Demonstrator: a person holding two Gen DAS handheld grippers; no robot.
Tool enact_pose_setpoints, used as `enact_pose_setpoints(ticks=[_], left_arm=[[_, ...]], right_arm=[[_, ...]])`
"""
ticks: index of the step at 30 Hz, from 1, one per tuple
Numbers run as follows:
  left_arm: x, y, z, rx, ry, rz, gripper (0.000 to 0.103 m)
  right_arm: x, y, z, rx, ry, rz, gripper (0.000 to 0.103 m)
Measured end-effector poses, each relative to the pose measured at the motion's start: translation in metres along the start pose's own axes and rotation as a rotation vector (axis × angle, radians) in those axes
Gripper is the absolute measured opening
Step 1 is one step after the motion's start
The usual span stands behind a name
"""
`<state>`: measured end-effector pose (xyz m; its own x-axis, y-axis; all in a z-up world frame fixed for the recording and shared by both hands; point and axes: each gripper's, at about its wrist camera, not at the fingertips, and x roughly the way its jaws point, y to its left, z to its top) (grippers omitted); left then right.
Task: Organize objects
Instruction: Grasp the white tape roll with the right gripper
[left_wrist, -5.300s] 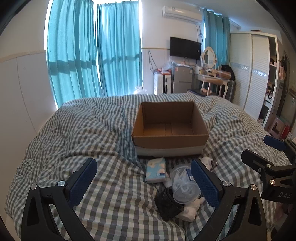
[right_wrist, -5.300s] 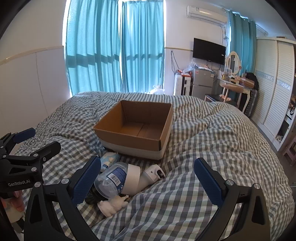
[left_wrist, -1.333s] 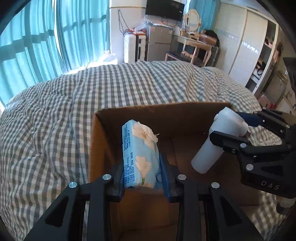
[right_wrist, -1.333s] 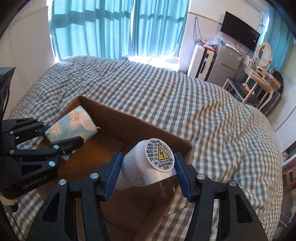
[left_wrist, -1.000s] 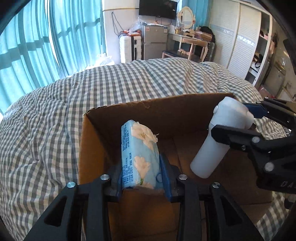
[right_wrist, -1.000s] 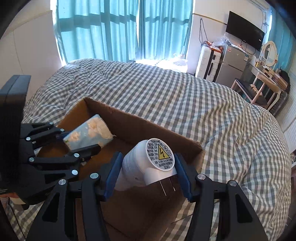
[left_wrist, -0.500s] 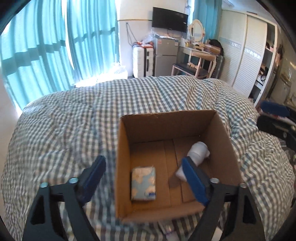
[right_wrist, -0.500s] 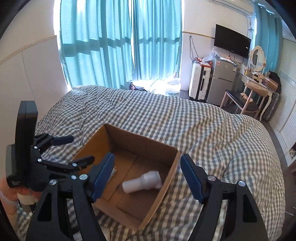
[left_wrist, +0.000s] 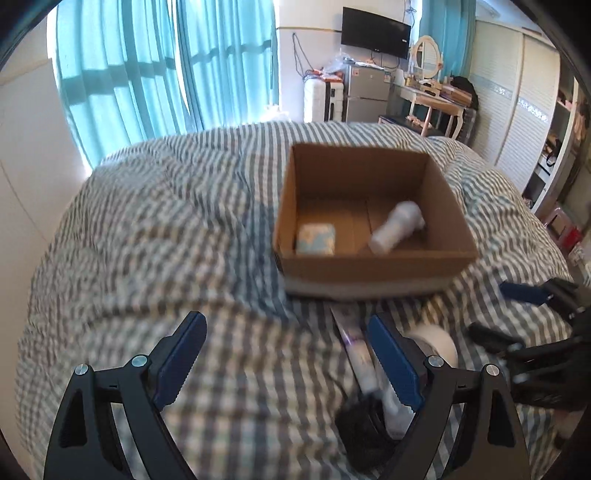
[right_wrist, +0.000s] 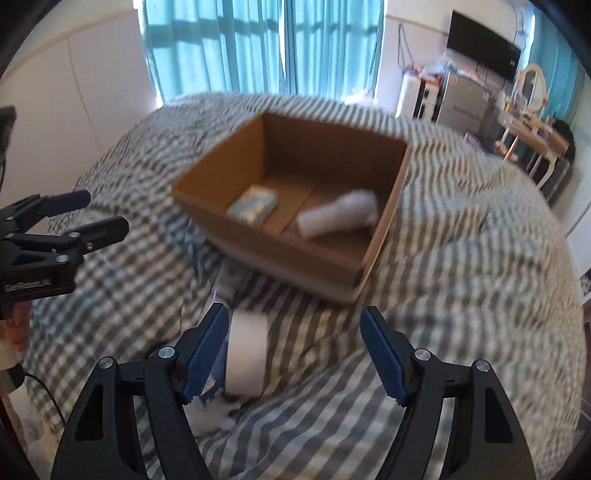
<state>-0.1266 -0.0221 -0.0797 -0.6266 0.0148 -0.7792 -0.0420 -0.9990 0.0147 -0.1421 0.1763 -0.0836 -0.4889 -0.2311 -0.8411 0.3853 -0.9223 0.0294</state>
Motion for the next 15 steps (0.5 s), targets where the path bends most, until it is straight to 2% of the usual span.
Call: enact_pose_setpoints(ticks=[5, 8, 13, 14, 15], left_arm=[[0.019, -0.009, -0.028, 0.004, 0.053, 0.031, 0.092], [0.025, -0.003, -0.039, -0.012, 0.080, 0.004, 0.092], [0.020, -0.002, -0.051, -0.016, 0.083, -0.001, 0.092], [0.019, -0.005, -0.053, -0.004, 0.085, -0.007, 0.092], [0.018, -0.009, -0.055, 0.010, 0.085, -0.019, 0.092]], right_arm=[[0.016, 0.004, -0.014, 0.034, 0.034, 0.056, 0.074], [0.024, 0.004, -0.013, 0.049, 0.041, 0.074, 0.074], [0.037, -0.005, -0.015, 0.111, 0.069, 0.113, 0.061], [0.039, -0.006, -0.015, 0.115, 0.072, 0.117, 0.052], [0.040, -0.005, -0.013, 0.116, 0.074, 0.118, 0.050]])
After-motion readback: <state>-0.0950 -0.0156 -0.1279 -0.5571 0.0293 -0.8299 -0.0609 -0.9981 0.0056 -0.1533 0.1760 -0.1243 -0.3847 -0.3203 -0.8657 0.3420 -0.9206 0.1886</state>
